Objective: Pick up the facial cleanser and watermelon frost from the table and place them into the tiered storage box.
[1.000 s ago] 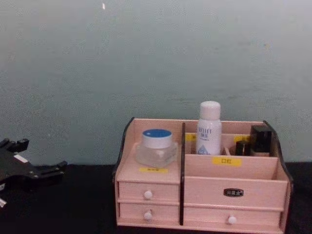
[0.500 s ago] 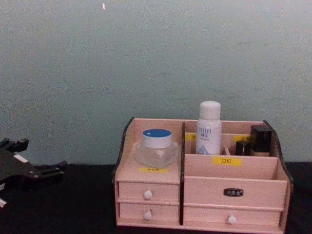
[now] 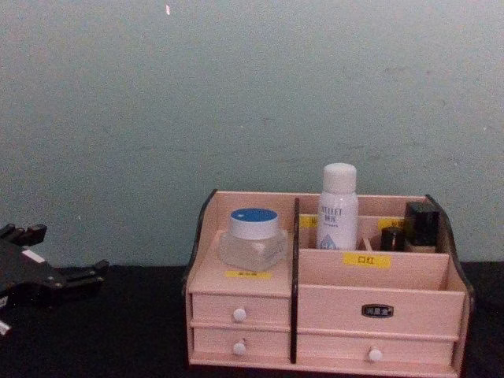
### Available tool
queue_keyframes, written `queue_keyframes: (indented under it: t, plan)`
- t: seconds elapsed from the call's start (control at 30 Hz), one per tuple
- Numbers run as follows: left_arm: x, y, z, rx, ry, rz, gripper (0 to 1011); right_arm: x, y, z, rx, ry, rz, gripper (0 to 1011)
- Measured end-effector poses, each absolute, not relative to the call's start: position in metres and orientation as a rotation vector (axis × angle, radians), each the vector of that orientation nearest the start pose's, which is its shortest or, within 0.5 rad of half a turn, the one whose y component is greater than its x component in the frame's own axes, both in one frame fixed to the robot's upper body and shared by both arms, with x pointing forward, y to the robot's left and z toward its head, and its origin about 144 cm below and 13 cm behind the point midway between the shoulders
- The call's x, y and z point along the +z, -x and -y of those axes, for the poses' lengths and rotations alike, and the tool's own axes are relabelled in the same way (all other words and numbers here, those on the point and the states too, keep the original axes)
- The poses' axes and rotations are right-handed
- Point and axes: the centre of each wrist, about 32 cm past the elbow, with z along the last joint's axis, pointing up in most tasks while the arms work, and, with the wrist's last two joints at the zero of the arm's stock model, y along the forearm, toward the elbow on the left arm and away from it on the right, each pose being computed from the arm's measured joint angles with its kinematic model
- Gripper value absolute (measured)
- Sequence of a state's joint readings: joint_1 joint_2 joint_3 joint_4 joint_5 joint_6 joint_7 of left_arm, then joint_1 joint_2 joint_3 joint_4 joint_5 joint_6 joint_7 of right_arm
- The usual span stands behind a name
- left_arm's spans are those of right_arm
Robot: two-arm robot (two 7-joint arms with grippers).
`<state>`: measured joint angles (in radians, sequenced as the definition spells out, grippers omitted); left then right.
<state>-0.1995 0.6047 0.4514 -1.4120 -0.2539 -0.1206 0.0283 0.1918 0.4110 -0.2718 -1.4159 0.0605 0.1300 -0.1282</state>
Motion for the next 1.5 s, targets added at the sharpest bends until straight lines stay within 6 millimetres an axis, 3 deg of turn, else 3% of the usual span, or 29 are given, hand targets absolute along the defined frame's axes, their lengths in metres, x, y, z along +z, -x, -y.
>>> queue_keyframes:
  t: [1.5]
  plan:
    - [1.1398,-0.4886,-0.3096,1.248,-0.304,0.285,1001,1.1532,-0.5036,0.2879,-1.502,0.414,0.217,1002]
